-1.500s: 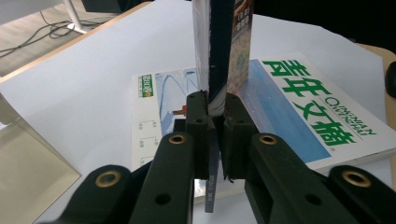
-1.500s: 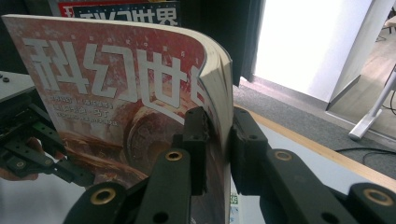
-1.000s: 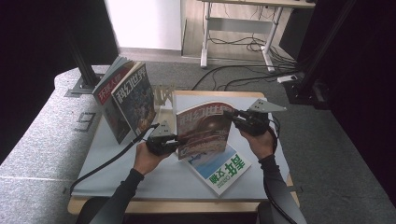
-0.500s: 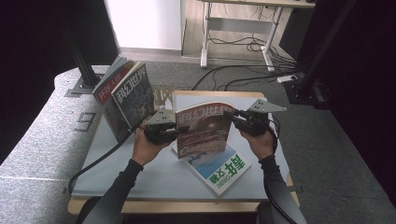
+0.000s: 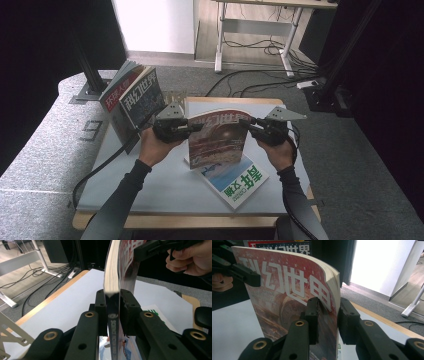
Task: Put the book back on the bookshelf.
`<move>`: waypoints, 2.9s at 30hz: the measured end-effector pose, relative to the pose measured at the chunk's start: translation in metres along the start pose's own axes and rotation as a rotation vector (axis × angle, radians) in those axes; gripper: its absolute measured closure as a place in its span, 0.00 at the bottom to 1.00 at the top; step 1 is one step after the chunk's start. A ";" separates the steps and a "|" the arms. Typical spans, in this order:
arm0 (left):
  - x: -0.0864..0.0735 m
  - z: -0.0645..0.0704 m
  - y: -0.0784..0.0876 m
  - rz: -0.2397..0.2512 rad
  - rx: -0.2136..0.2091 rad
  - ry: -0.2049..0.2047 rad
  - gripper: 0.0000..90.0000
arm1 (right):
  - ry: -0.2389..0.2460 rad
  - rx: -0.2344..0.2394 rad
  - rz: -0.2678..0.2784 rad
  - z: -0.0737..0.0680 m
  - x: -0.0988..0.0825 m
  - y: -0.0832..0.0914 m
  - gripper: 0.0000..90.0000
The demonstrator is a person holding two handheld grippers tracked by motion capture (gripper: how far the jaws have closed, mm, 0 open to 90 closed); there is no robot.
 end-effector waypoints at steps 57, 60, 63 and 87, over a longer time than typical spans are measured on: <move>-0.001 0.004 -0.006 -0.024 -0.049 -0.004 0.93 | -0.223 -0.359 -0.318 0.071 -0.155 0.052 0.00; -0.001 0.004 -0.006 -0.023 -0.049 -0.008 0.93 | -0.249 -0.377 -0.334 0.073 -0.169 0.056 0.00; -0.001 0.004 -0.006 -0.025 -0.049 -0.006 0.93 | -0.263 -0.390 -0.341 0.075 -0.180 0.060 0.00; -0.001 0.004 -0.006 -0.018 -0.047 0.008 0.93 | -0.331 -0.455 -0.430 0.086 -0.231 0.062 0.01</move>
Point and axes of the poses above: each handheld gripper's, and its own axes: y roughly backward along the jaws, x roughly out of its top, z roughly to its right, the point moved 8 cm from there along -y, roughly forward along the jaws, and after that the axes turned 11 degrees about x, right-handed, at the moved point
